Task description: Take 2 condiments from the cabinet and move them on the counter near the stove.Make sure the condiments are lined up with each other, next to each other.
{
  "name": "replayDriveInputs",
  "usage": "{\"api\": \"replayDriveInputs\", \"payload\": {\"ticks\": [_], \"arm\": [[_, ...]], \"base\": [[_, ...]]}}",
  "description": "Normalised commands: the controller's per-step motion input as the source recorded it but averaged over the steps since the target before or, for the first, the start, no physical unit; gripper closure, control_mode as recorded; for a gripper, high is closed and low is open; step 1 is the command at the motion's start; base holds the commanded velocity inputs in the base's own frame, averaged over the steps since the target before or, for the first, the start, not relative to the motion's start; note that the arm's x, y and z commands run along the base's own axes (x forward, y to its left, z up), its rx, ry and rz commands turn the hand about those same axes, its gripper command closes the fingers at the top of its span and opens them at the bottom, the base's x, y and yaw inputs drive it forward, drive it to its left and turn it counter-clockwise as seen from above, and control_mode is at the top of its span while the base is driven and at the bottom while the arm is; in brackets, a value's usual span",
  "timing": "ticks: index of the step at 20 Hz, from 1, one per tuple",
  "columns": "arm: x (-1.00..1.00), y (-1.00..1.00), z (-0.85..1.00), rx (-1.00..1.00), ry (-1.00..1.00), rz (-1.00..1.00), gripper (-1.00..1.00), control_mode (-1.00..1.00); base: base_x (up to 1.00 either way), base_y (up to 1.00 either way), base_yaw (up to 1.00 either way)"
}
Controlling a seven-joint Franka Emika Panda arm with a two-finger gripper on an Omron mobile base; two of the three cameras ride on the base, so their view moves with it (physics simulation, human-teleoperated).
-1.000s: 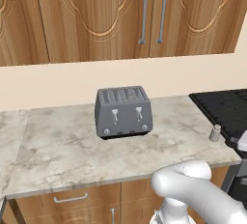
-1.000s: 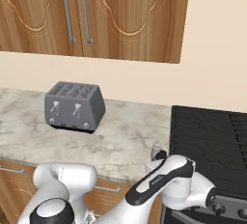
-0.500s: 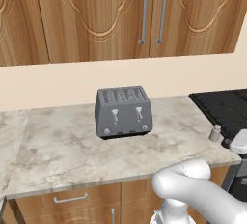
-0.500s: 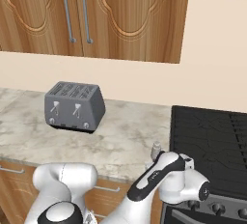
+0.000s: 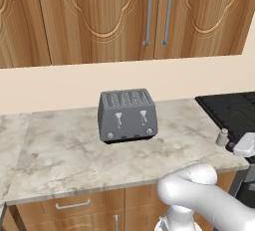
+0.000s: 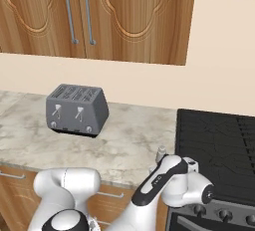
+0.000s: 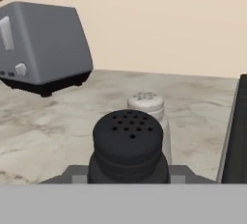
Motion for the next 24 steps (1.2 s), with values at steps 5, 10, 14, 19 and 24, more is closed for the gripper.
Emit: {"api": "replayDriveInputs", "payload": {"ticks": [5, 10, 14, 19, 24], "arm": [[0.13, 0.00, -0.08, 0.00, 0.00, 0.00, 1.00, -1.00], [0.21, 0.00, -0.11, 0.00, 0.00, 0.00, 1.00, -1.00], [0.19, 0.00, -0.16, 0.00, 0.00, 0.00, 1.00, -1.00], [0.02, 0.00, -0.14, 0.00, -0.02, 0.00, 1.00, -1.00], [0.01, 0.00, -0.12, 0.00, 0.00, 0.00, 1.00, -1.00]], "base": [[0.00, 0.00, 0.00], [0.00, 0.00, 0.00], [0.00, 0.00, 0.00], [0.00, 0.00, 0.00], [0.00, 0.00, 0.00]]}}
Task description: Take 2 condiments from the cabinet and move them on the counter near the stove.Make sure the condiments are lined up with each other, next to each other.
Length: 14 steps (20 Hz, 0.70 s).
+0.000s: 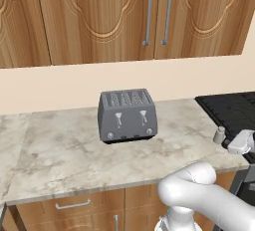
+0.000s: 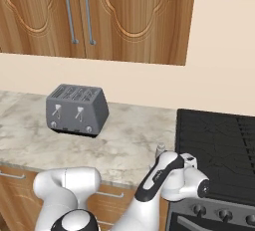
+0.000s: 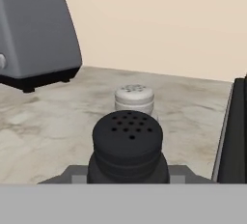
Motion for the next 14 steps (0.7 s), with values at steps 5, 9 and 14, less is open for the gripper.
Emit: {"api": "replayDriveInputs", "payload": {"ticks": [5, 9, 14], "arm": [[0.04, 0.00, -0.17, 0.00, 0.00, 0.00, -1.00, -1.00], [0.04, 0.06, -0.16, 0.00, 0.00, 0.00, -1.00, -1.00], [0.00, 0.01, -0.02, 0.00, -0.04, 0.00, -1.00, -1.00]], "base": [[0.00, 0.00, 0.00], [0.00, 0.00, 0.00], [0.00, 0.00, 0.00]]}}
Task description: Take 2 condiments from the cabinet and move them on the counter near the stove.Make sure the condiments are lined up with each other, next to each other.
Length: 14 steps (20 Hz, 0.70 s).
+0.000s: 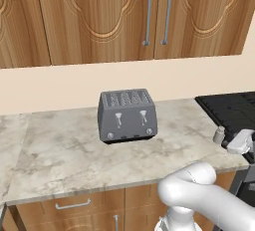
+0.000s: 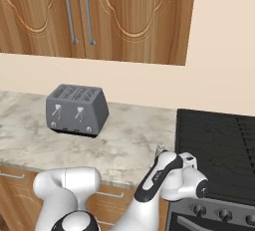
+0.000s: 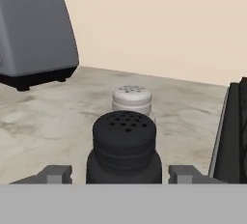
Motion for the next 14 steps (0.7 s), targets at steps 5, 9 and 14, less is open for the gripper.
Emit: {"api": "replayDriveInputs", "payload": {"ticks": [5, 9, 14], "arm": [[-0.16, 0.01, 0.00, 0.00, -0.10, 0.00, -1.00, -1.00], [-0.23, -0.01, 0.02, 0.00, -0.08, 0.00, -1.00, -1.00], [-0.44, 0.00, 0.33, 0.00, -0.07, -0.03, -1.00, -1.00]], "base": [[0.00, 0.00, 0.00], [0.00, 0.00, 0.00], [0.00, 0.00, 0.00]]}}
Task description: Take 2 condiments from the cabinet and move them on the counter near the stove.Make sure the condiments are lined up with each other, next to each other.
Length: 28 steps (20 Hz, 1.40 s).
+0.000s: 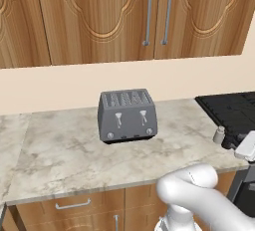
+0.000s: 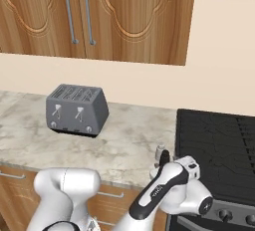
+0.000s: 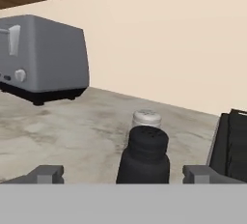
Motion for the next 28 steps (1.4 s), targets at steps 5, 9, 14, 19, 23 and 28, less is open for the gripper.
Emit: {"api": "replayDriveInputs", "payload": {"ticks": [5, 9, 14, 19, 23, 28], "arm": [[-0.44, 0.00, 0.61, 0.00, -0.01, -0.04, -1.00, -1.00], [-0.51, 0.00, 0.68, 0.00, 0.03, -0.01, -1.00, -1.00], [-0.58, 0.20, 0.56, 0.00, 0.15, -0.01, -1.00, -1.00], [-0.35, 0.57, 0.54, -0.03, 0.31, -0.03, -1.00, -1.00], [-0.07, 0.78, 0.45, -0.05, 0.20, -0.10, -1.00, -1.00], [0.00, 0.65, 0.54, -0.03, 0.12, -0.17, -1.00, -1.00]], "base": [[0.00, 0.00, 0.00], [0.00, 0.00, 0.00], [0.00, 0.00, 0.00], [0.00, 0.00, 0.00], [0.00, 0.00, 0.00], [0.00, 0.00, 0.00]]}}
